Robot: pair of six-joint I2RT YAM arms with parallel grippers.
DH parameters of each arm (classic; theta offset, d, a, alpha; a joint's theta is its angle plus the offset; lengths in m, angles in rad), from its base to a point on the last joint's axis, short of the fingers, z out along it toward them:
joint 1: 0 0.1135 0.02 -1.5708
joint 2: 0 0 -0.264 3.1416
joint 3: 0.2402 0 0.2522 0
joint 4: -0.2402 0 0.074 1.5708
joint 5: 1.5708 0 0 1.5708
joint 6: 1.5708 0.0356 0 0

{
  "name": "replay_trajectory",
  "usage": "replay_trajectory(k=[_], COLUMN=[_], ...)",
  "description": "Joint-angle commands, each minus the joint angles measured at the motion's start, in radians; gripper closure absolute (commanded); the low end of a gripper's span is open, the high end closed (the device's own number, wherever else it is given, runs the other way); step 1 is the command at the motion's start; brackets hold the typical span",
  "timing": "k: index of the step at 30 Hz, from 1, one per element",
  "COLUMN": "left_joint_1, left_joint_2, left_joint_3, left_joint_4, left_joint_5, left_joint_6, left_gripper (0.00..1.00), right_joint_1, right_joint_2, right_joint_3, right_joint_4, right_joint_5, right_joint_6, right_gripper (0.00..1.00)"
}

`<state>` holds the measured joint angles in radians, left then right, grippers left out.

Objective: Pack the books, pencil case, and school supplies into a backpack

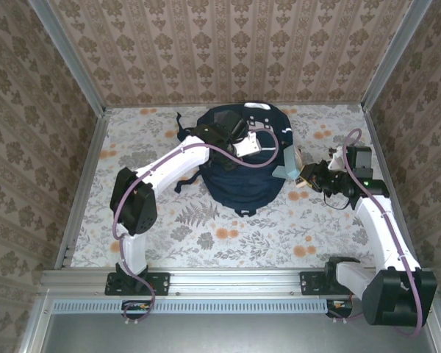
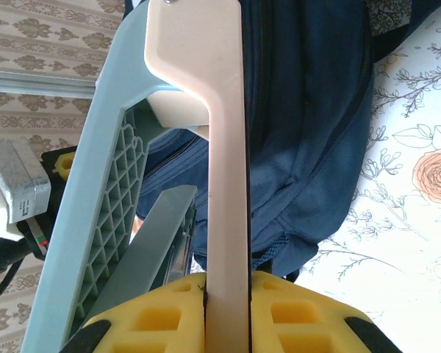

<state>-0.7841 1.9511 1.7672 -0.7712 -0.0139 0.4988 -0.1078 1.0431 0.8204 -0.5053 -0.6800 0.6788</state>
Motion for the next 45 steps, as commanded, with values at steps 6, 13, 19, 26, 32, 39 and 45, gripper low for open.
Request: replay_trajectory(k=[6, 13, 19, 26, 32, 39, 45], left_joint_1=[-0.003, -0.022, -0.027, -0.040, -0.042, -0.043, -0.044], left_joint_2=[-0.041, 0.000, 0.045, 0.071, 0.074, 0.069, 0.059], left_joint_3=[0.126, 0.286, 0.378, 0.397, 0.388, 0.376, 0.353], left_joint_4=[0.005, -0.102, -0.112, -0.071, -0.039, -0.033, -0.022], left_joint_5=[0.063, 0.153, 0.228, 0.232, 0.290, 0.313, 0.315], left_joint_6=[-0.228, -0.507, -0.680, -0.776, -0.798, -0.799, -0.792], left_gripper=[0.98, 1.00, 1.00, 1.00, 1.00, 1.00, 1.00], right_joint_1=[0.003, 0.011, 0.084, 0.296, 0.372, 0.455, 0.458], right_joint_2=[-0.074, -0.068, -0.029, 0.001, 0.052, 0.173, 0.222], right_joint_3=[0.052, 0.092, 0.116, 0.116, 0.077, 0.139, 0.170], right_joint_4=[0.041, 0.093, 0.100, 0.015, -0.003, 0.044, 0.090], right_joint_5=[0.056, 0.189, 0.344, 0.616, 0.655, 0.586, 0.490], right_joint_6=[0.045, 0.090, 0.076, 0.108, 0.158, 0.196, 0.214], right_gripper=[0.82, 0.82, 0.82, 0.82, 0.80, 0.75, 0.51])
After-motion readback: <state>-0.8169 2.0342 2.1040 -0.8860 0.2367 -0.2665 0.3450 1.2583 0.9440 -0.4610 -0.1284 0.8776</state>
